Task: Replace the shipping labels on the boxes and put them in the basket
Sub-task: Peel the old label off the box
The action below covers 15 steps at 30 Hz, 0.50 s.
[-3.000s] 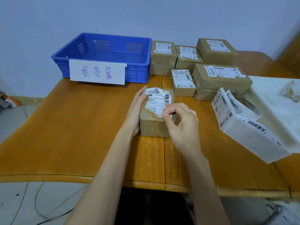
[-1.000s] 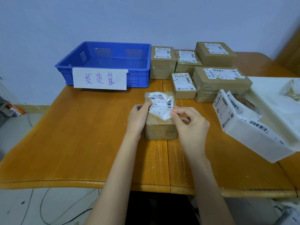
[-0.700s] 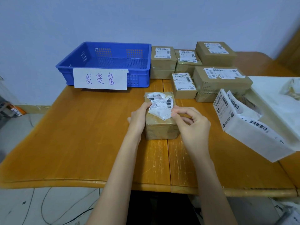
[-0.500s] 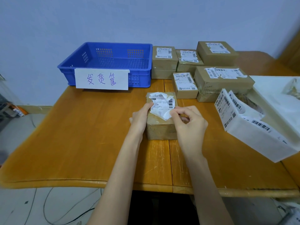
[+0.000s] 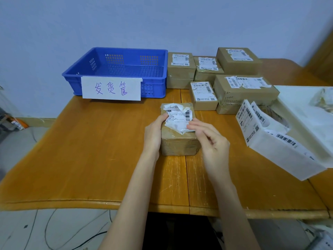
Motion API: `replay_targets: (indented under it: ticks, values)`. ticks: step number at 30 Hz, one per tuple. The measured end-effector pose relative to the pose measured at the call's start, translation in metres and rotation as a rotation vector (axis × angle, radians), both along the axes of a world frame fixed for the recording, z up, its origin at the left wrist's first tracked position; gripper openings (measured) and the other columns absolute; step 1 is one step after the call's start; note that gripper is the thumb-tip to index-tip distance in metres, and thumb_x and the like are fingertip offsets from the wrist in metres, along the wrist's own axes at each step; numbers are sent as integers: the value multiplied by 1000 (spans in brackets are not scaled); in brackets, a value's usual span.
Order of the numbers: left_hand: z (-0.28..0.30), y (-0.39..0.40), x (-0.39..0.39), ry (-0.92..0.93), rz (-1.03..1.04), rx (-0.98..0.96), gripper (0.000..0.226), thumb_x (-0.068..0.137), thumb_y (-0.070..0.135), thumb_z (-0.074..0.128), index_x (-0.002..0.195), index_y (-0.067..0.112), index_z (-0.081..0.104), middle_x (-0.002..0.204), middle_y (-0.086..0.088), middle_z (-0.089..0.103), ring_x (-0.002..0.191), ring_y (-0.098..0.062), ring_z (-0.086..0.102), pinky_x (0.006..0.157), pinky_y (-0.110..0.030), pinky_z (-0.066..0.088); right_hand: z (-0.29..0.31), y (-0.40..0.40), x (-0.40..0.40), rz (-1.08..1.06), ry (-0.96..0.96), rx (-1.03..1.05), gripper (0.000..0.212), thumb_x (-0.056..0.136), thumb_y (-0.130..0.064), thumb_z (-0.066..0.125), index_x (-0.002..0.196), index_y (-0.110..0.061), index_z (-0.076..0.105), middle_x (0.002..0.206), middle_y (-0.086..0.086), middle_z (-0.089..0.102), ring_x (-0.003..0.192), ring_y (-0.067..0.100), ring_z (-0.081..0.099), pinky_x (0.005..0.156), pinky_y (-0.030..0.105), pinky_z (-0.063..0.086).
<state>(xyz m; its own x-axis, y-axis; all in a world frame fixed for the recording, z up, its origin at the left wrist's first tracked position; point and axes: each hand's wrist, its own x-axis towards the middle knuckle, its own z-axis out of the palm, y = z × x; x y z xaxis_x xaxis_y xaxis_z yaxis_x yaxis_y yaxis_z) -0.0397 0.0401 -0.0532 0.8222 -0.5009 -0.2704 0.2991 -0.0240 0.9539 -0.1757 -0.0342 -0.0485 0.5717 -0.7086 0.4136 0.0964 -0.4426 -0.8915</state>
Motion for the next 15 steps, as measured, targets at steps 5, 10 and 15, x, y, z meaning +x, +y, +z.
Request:
replay_targets:
  ticks: [5,10,15]
  values:
    - [1,-1,-1,4,22,-4,36,95,43,56,111,15,72,104,-6,76,97,-23,71,79,-31,52,6,-3,8,-80,66,-81,13,87,-6,68,94,-13,76,101,-6,70,102,0,63,89,25,54]
    - [2,-3,0,-9,27,15,57,71,63,62,104,19,75,101,-4,77,102,-26,70,96,-42,51,11,-1,22,-199,163,-172,9,89,-25,68,94,-24,75,91,-12,64,91,9,61,78,38,54]
    - [2,-4,0,16,18,3,58,64,62,64,102,21,76,101,-3,77,102,-25,70,100,-45,51,24,-4,20,-174,255,-183,19,89,-23,65,99,-37,71,91,-17,65,93,0,58,71,13,43]
